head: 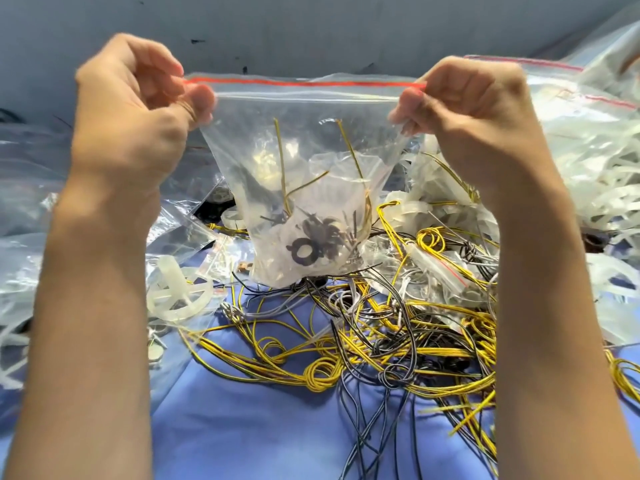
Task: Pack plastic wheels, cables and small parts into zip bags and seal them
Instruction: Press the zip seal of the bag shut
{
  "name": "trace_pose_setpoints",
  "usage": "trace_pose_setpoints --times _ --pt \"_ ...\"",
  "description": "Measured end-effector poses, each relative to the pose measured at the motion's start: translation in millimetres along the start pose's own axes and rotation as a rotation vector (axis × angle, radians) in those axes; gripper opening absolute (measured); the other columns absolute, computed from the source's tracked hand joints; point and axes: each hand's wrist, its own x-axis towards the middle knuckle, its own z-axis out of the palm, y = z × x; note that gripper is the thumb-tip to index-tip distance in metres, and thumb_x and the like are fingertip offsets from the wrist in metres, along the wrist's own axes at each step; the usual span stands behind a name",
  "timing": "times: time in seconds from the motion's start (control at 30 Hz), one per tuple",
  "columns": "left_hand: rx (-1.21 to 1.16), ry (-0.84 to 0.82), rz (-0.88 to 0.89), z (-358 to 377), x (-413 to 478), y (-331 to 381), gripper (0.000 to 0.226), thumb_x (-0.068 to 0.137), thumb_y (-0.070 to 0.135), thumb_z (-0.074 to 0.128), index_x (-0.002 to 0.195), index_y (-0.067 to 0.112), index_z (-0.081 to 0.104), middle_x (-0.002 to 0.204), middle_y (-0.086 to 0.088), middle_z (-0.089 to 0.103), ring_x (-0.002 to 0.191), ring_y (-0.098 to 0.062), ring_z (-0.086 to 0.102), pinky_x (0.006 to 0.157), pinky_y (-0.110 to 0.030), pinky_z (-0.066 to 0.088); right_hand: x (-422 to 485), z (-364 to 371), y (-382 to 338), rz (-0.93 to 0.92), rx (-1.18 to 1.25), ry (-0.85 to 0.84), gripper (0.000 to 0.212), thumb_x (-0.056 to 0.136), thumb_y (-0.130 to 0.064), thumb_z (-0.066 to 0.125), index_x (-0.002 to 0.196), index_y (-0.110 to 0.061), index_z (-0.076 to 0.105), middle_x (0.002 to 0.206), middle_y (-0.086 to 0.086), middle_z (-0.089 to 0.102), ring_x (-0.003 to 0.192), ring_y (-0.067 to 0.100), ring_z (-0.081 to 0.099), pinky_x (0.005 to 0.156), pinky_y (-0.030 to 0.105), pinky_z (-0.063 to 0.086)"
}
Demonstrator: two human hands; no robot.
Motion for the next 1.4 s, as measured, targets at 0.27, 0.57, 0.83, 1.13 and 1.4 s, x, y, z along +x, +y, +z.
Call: trace_pose_setpoints --times 0.27,0.57,0.83,1.13,1.4 --pt "-0.046 -0.058 -0.033 -3.4 -1.4 0.4 0.025 0.085 0.010 0.067 0.086 0.026 0.048 0.071 0.008 0.062 0.063 0.003 0.060 0.061 -0.010 0.044 -0.1 2.7 4.9 -0.013 0.029 0.032 0.009 0.088 -0.020 0.065 0.079 -0.021 0.064 0.073 -0.006 0.069 0.065 0.008 0.065 0.069 0.025 0.054" --pt "-0.132 -0.085 -0.170 -6.7 -0.8 -6.1 0.018 0.087 0.013 0.065 0.086 0.026 0.052 0.064 0.016 0.066 0.074 -0.002 0.068 0.075 -0.016 0.051 1.0 0.9 0.0 0.046 0.073 -0.003 0.007 0.087 -0.019 0.066 0.081 -0.018 0.068 0.069 -0.010 0.070 0.065 0.006 0.067 0.069 0.024 0.056" --pt "-0.096 -0.036 -0.166 -1.9 -0.3 -7.8 0.022 0.086 0.014 0.068 0.084 0.028 0.051 0.062 0.018 0.067 0.066 0.002 0.066 0.062 -0.011 0.046 -2.2 -2.2 -11.3 0.090 0.109 -0.154 0.033 0.095 -0.029 0.054 0.087 0.000 0.068 0.081 0.011 0.071 0.067 0.012 0.068 0.074 0.030 0.058" --pt "-0.089 -0.032 -0.187 -1.4 -0.8 -6.0 0.021 0.087 0.013 0.066 0.083 0.028 0.051 0.061 0.015 0.065 0.065 0.001 0.066 0.061 -0.010 0.046 -2.5 -2.9 -12.6 0.034 0.056 -0.173 0.003 0.085 -0.014 0.069 0.087 -0.012 0.070 0.078 -0.003 0.074 0.067 0.009 0.070 0.069 0.023 0.055" --pt "-0.086 -0.039 -0.191 -1.7 -1.4 -5.2 0.020 0.088 0.014 0.065 0.085 0.027 0.051 0.062 0.016 0.066 0.066 0.002 0.066 0.062 -0.009 0.046 -2.3 -3.9 -12.1 0.037 -0.050 -0.168 0.011 0.081 -0.018 0.074 0.090 -0.012 0.071 0.079 0.001 0.072 0.068 0.012 0.070 0.071 0.028 0.056"
